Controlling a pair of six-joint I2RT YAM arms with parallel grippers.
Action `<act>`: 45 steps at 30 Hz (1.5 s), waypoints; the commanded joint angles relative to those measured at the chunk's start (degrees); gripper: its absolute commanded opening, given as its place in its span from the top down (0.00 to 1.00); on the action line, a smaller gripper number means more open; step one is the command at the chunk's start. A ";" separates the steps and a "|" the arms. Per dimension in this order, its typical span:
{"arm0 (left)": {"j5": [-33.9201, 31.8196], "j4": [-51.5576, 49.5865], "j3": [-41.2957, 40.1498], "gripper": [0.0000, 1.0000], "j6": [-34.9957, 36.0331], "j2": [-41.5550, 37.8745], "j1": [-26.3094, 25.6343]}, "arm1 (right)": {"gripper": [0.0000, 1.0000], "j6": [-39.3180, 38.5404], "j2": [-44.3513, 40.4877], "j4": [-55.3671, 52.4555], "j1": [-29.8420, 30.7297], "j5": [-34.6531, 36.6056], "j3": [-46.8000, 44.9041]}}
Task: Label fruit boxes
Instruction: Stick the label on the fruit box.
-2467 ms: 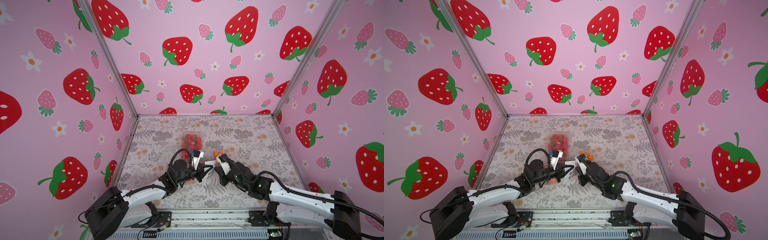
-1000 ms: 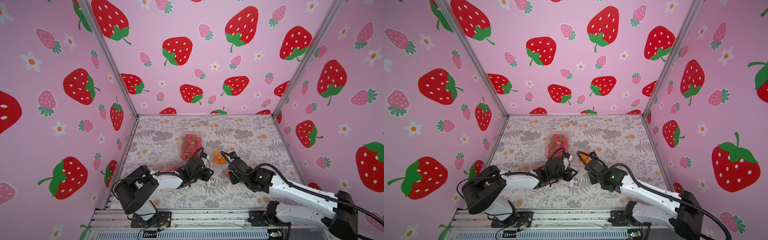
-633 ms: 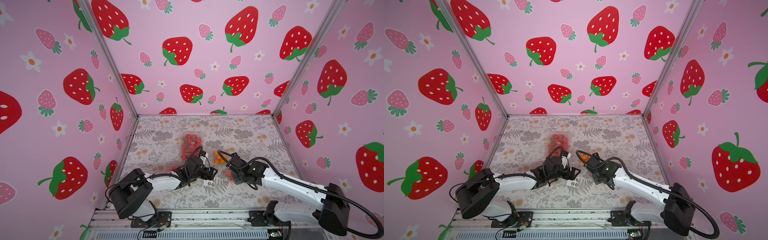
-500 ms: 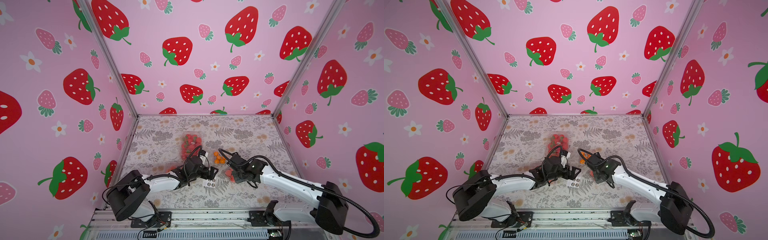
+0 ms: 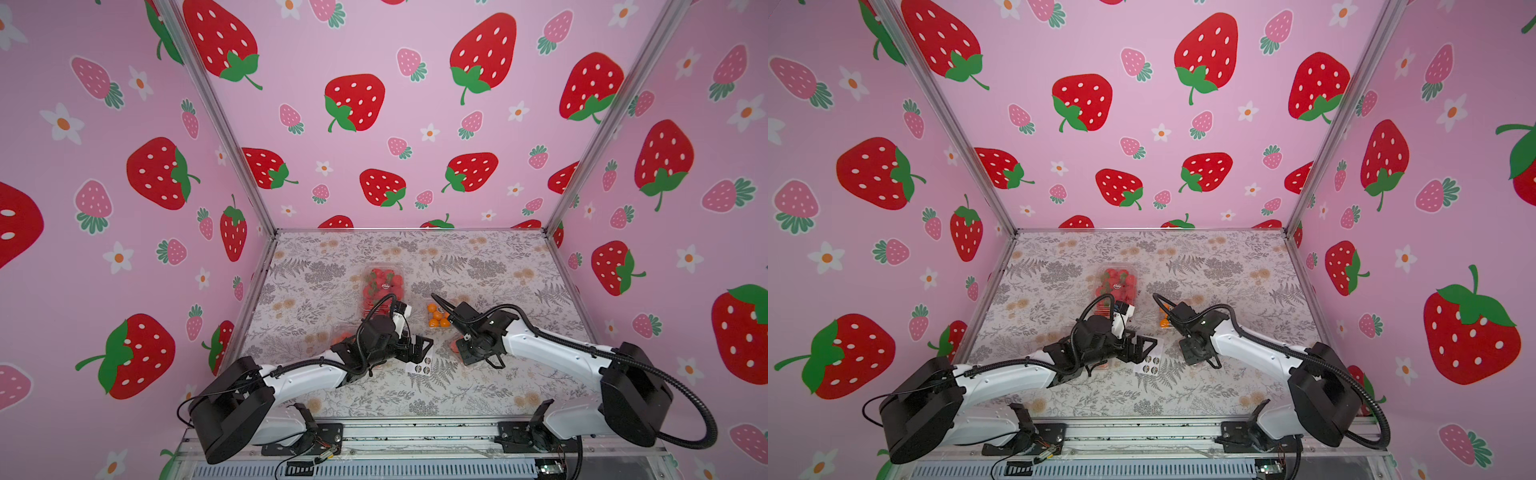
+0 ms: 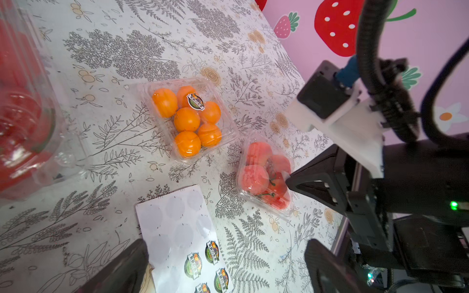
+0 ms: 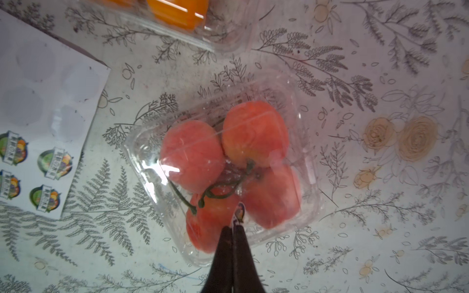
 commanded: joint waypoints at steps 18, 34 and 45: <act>4.76 3.75 -0.01 0.01 0.75 0.19 -0.86 | 0.54 1.17 -3.12 5.51 -2.14 -3.59 -0.79; 4.52 8.01 15.00 0.69 0.32 18.09 -5.41 | 0.98 4.86 -15.45 26.15 -4.07 -5.33 -16.88; -0.13 8.63 18.55 0.76 -0.68 24.28 -7.48 | 0.99 6.11 -18.45 28.84 -4.28 -7.08 -20.76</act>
